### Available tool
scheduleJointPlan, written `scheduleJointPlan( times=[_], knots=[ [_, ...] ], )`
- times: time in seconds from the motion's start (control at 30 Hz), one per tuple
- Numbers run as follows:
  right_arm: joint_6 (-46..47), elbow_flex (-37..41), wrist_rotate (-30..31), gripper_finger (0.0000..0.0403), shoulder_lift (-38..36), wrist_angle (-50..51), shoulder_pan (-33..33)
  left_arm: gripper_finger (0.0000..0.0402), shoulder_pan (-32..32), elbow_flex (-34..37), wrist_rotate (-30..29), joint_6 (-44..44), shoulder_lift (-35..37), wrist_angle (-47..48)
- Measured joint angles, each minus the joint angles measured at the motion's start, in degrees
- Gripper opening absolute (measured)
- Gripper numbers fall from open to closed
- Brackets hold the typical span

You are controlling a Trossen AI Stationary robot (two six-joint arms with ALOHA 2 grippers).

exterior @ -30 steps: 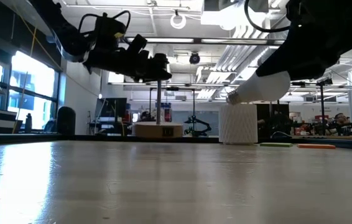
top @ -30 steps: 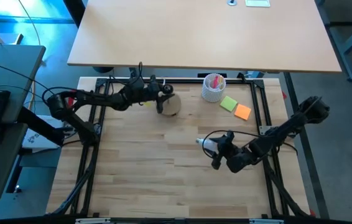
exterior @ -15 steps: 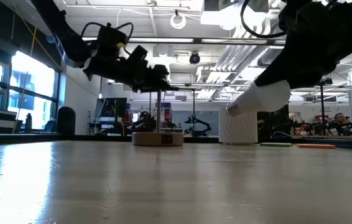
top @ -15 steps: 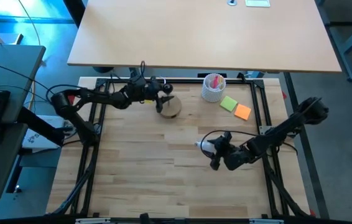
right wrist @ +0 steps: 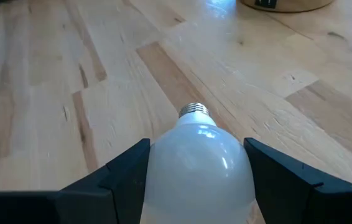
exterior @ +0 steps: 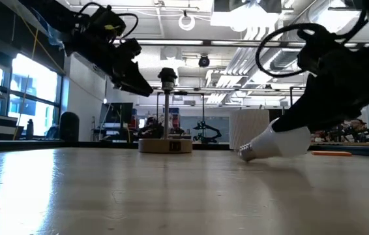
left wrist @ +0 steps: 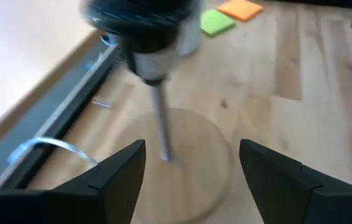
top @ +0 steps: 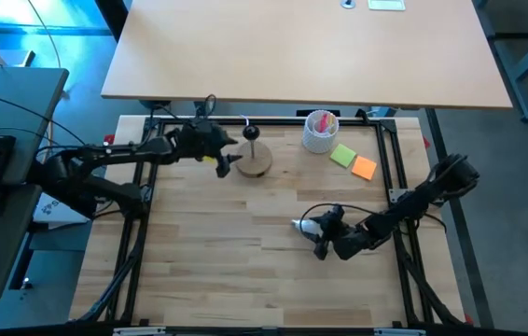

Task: Screw lightbulb
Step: Remove the light bulb from the lamp, then return to Home Position

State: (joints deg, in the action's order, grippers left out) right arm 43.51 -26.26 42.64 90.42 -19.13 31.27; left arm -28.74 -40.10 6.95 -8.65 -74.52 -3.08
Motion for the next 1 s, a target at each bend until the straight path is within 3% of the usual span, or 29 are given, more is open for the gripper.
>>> scheduleJointPlan(
  times=[0.1,0.27,0.47,0.6,0.77,0.87,1.0],
  knots=[
    [0.0,2.3,0.9,0.0237,1.5,-5.7,0.0,0.0253,4.8,1.5,-2.9,2.4,1.0,-0.3],
    [0.3,2.8,1.1,0.0243,3.0,-7.3,-0.6,0.0252,14.8,8.2,-7.1,6.4,1.2,-11.7],
    [-2.0,2.7,-4.4,0.0273,2.9,-9.0,-4.0,0.0252,24.3,16.0,-11.6,10.9,1.2,-24.2],
    [-7.6,2.8,-8.4,0.0301,3.2,-11.4,-7.3,0.0252,27.7,18.5,-14.1,12.1,1.2,-28.9],
    [-12.8,2.7,-8.5,0.0308,3.2,-14.7,-11.8,0.0252,29.3,18.7,-15.0,12.7,1.2,-31.4],
    [-20.6,2.8,-6.9,0.0309,2.9,-21.4,-13.7,0.0252,30.5,18.7,-15.6,13.1,1.0,-33.1],
    [-34.7,2.8,0.5,0.0309,0.4,-36.3,-14.0,0.0252,32.5,18.7,-16.5,13.1,-0.2,-36.9]
  ],
)
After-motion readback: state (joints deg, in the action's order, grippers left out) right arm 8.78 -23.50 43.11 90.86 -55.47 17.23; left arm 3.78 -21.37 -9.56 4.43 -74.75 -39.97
